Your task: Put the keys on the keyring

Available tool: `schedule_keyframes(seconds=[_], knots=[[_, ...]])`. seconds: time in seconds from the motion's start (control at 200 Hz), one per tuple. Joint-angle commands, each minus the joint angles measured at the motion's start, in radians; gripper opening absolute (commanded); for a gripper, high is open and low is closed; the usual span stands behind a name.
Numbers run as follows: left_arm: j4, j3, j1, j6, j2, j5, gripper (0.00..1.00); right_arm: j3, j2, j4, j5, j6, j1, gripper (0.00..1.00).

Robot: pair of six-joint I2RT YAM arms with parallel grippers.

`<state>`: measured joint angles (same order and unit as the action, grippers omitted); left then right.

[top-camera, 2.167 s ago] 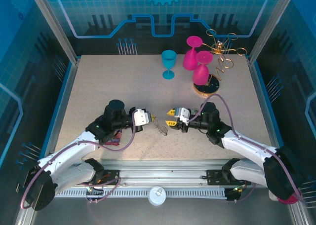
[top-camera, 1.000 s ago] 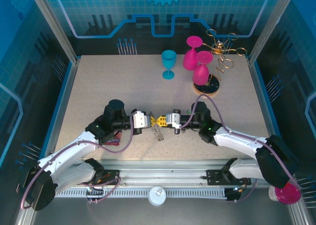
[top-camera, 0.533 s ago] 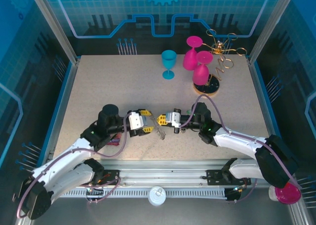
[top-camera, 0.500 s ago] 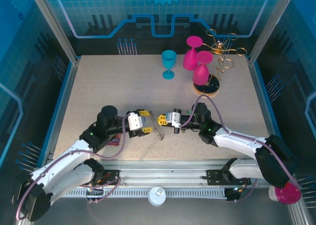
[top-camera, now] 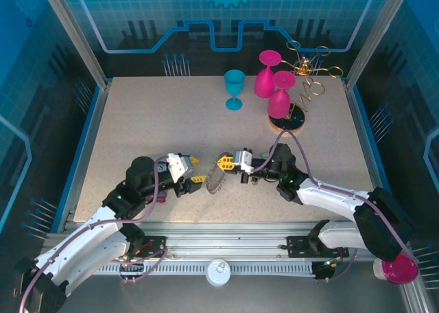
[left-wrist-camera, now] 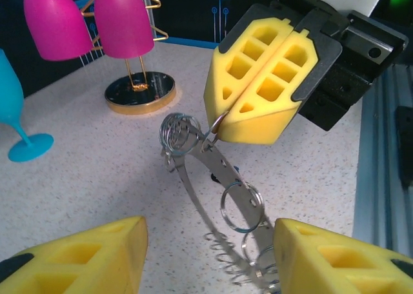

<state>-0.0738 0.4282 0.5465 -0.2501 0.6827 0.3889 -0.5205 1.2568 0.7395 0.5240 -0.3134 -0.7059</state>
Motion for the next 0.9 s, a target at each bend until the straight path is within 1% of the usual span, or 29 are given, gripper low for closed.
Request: schedule_keyframes(seconds=[0.0, 0.21, 0.395, 0.52, 0.605, 0.765, 0.896], knots=[[-0.030, -0.012, 0.003, 0.091, 0.006, 0.025, 0.55, 0.004, -0.002, 0.065, -0.007, 0.038, 0.001, 0.00], [-0.044, -0.008, 0.003, 0.096, 0.025, 0.055, 0.54, 0.001, -0.008, 0.047, -0.016, 0.044, -0.001, 0.00], [-0.004, 0.007, 0.004, 0.083, 0.039, 0.072, 0.54, 0.004, -0.011, 0.037, -0.025, 0.042, 0.001, 0.00], [0.082, 0.027, 0.003, -0.013, 0.031, 0.064, 0.50, 0.014, -0.017, 0.036, -0.027, 0.022, 0.001, 0.00], [0.114, 0.033, 0.008, -0.109, 0.026, 0.062, 0.47, 0.017, -0.020, 0.031, -0.020, 0.018, 0.001, 0.00], [0.090, 0.045, 0.035, -0.245, 0.045, 0.056, 0.46, 0.016, -0.026, 0.028, -0.015, 0.027, 0.002, 0.00], [0.057, 0.056, 0.068, -0.318, 0.090, 0.039, 0.46, 0.017, -0.032, 0.023, -0.017, 0.036, 0.002, 0.00]])
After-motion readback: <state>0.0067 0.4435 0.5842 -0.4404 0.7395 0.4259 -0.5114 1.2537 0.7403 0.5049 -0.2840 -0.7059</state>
